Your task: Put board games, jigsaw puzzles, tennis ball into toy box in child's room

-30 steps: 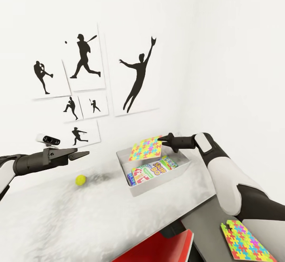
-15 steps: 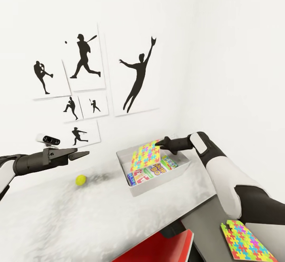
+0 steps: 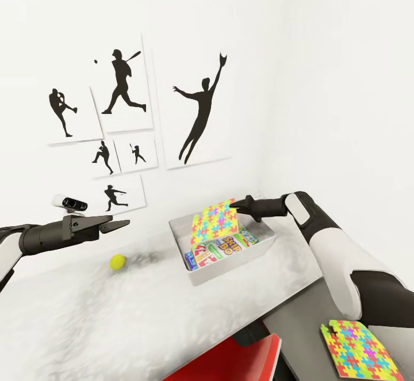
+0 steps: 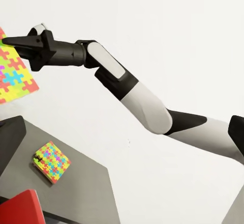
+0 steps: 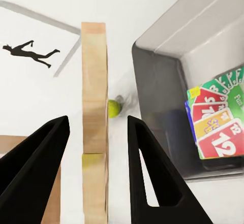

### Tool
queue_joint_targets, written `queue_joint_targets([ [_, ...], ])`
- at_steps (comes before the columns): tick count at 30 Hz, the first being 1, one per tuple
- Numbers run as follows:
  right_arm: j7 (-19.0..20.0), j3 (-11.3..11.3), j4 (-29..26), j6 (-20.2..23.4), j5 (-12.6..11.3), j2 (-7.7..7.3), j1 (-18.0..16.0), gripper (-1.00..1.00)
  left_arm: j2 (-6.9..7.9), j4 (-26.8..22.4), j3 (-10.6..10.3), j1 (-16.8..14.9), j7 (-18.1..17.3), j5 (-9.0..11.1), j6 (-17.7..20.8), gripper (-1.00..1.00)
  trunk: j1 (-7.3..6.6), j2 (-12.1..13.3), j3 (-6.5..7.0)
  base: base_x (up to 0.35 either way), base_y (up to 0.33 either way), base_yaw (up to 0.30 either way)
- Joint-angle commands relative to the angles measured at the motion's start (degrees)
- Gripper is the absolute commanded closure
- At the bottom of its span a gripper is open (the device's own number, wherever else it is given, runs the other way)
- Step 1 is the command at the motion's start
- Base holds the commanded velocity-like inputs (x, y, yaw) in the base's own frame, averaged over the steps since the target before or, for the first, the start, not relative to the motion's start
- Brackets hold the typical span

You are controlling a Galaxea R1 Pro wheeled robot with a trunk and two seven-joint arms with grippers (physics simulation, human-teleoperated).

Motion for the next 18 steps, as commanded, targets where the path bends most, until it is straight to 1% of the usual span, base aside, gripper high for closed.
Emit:
queue_joint_targets([
  [1,0.6,0.0,0.0,0.1,0.5,-0.05,-0.1,1.00,0.05,0.0,-0.1,-0.1,-0.1,0.1,0.2,-1.00,0.04,-0.1,-0.14,0.000,0.000,0.000],
  [15,0.4,0.0,0.0,0.1,0.6,0.06,-0.1,1.00,0.05,-0.1,-0.1,-0.1,-0.3,0.2,0.2,-1.00,0.04,-0.1,-0.14,0.000,0.000,0.000],
  [18,0.3,0.0,0.0,-1.8,0.7,0.12,-0.1,1.00,0.04,-0.1,0.1,-0.1,-0.2,0.3,0.2,-1.00,0.04,-0.1,-0.14,0.000,0.000,0.000],
])
